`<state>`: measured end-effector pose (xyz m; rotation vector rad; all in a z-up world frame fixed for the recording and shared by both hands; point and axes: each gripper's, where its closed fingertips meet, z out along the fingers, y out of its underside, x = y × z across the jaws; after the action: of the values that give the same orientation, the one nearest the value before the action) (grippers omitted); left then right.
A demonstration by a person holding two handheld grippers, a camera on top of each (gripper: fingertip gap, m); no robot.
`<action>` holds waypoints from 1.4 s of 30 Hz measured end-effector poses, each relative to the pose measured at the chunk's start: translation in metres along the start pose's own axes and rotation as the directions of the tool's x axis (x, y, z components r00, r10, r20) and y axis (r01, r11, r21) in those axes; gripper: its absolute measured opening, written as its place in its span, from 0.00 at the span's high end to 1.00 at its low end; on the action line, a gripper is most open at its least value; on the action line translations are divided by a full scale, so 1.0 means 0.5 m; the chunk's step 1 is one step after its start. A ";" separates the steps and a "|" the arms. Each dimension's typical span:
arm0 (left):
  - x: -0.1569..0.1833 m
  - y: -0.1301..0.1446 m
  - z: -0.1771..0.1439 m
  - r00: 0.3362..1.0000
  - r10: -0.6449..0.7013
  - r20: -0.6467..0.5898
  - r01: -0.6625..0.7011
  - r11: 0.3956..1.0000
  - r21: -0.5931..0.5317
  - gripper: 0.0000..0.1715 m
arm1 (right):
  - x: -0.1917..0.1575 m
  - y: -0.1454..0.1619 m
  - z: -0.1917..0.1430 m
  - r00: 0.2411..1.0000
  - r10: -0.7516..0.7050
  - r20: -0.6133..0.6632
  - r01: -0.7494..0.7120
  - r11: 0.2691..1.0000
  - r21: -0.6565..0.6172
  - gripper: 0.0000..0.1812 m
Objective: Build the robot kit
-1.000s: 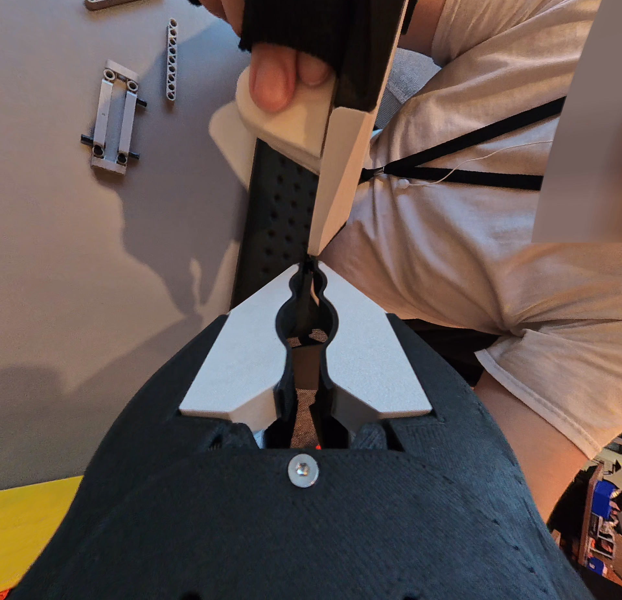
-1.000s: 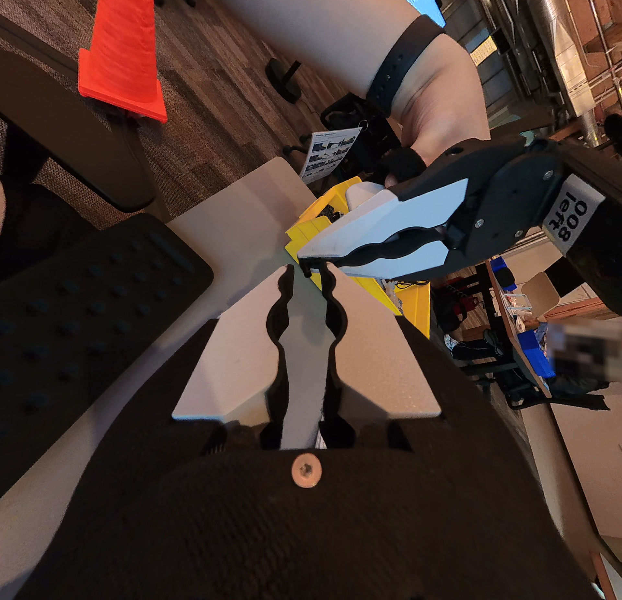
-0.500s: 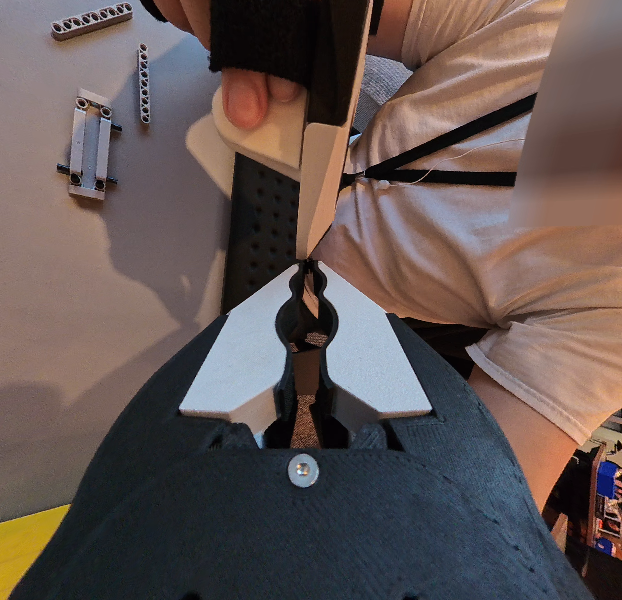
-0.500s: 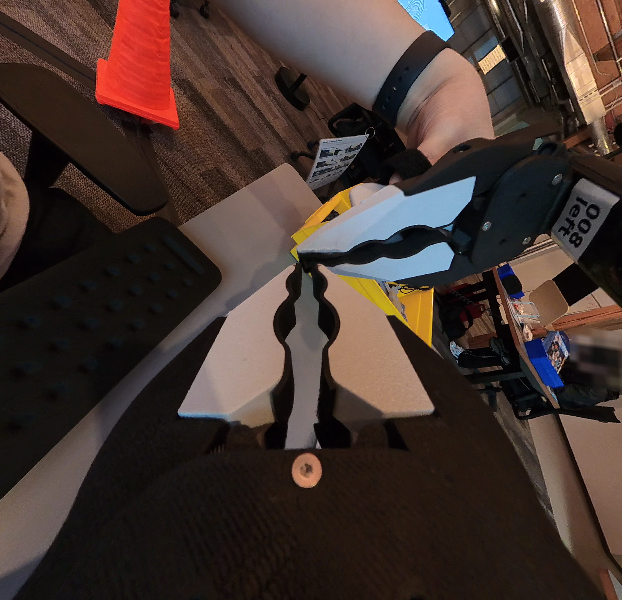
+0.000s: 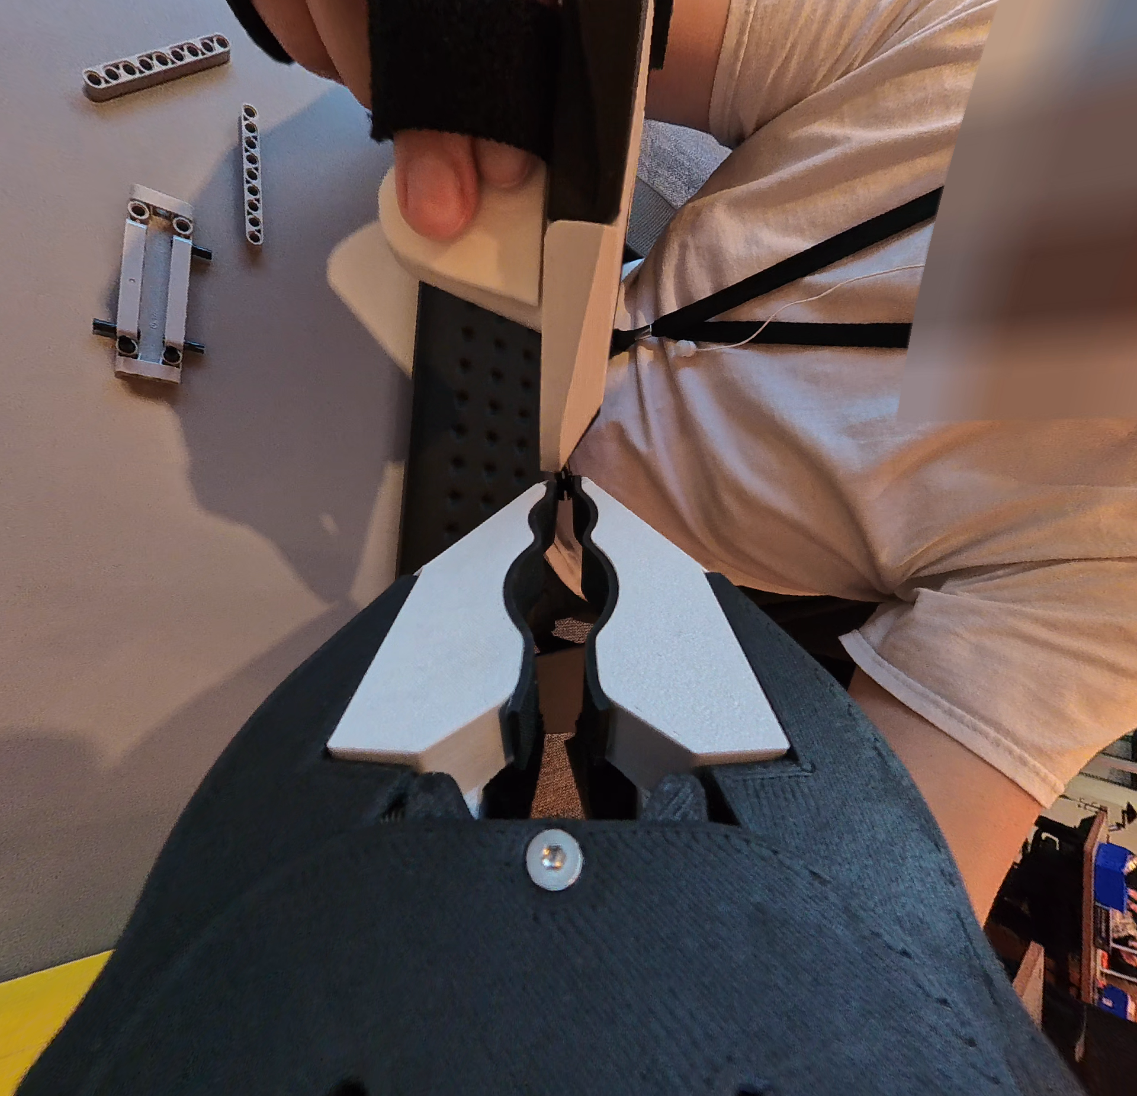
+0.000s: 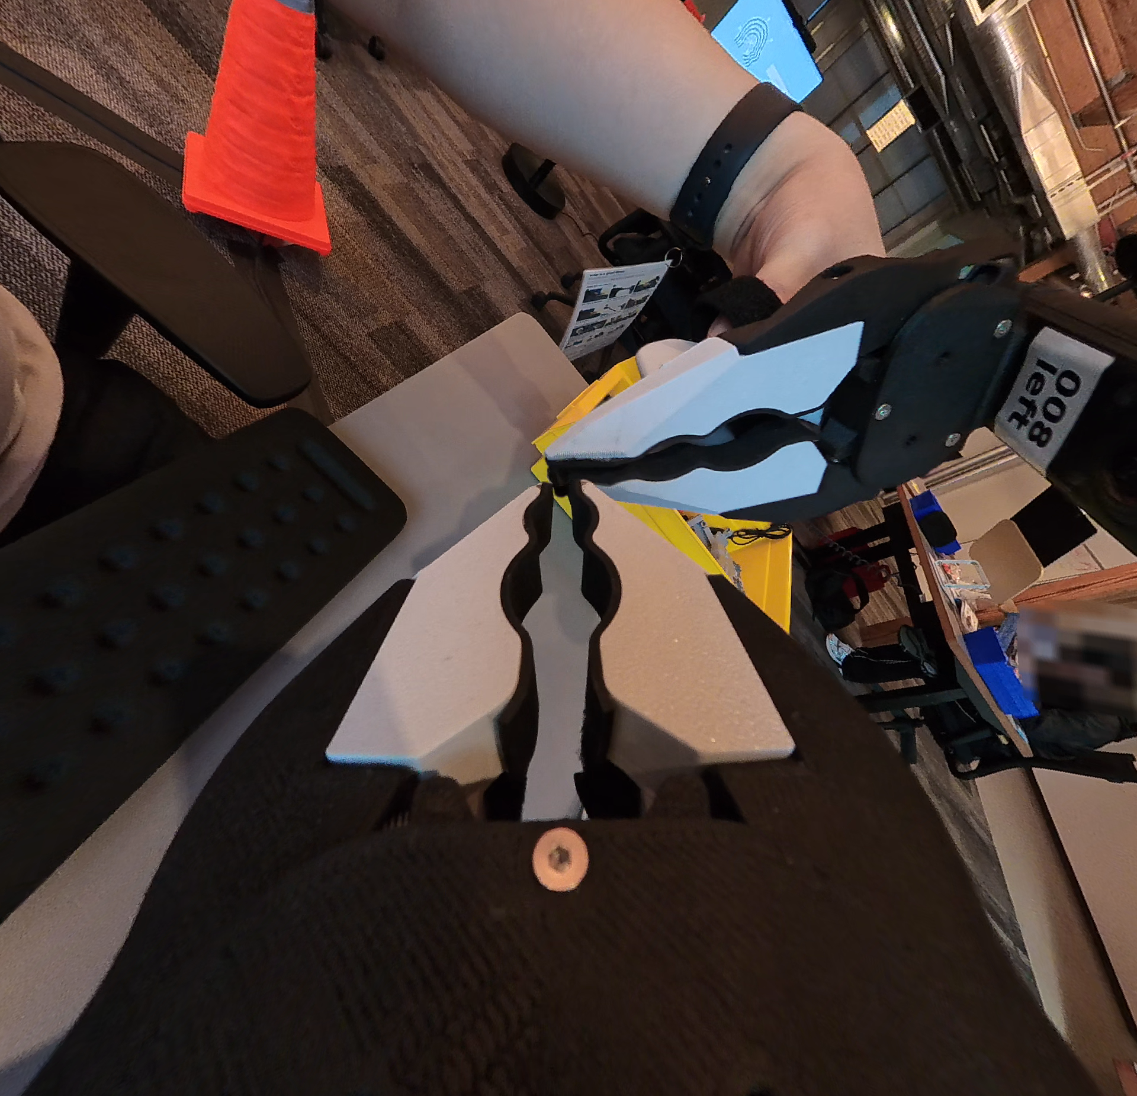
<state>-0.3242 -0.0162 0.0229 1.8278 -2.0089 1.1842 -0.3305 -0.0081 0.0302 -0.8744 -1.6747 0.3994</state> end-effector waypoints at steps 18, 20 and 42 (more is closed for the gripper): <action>0.009 0.000 -0.001 1.000 0.018 -0.008 -0.018 1.000 -0.007 0.99 | 0.000 -0.016 0.001 1.000 -0.016 -0.002 0.016 1.000 0.006 0.97; 0.013 0.001 0.000 1.000 0.021 -0.014 -0.021 1.000 -0.011 0.99 | -0.003 -0.018 0.002 1.000 -0.010 0.010 0.010 1.000 0.011 0.98; 0.080 -0.178 -0.100 0.834 0.058 0.548 -0.505 0.480 0.718 0.83 | 0.132 -0.115 -0.189 0.842 -0.302 -0.447 0.295 0.952 -0.087 0.98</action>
<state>-0.2714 -0.0079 0.1186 2.4061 -2.2401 2.3936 -0.2664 -0.0157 0.1417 -0.6376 -1.3403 -0.0386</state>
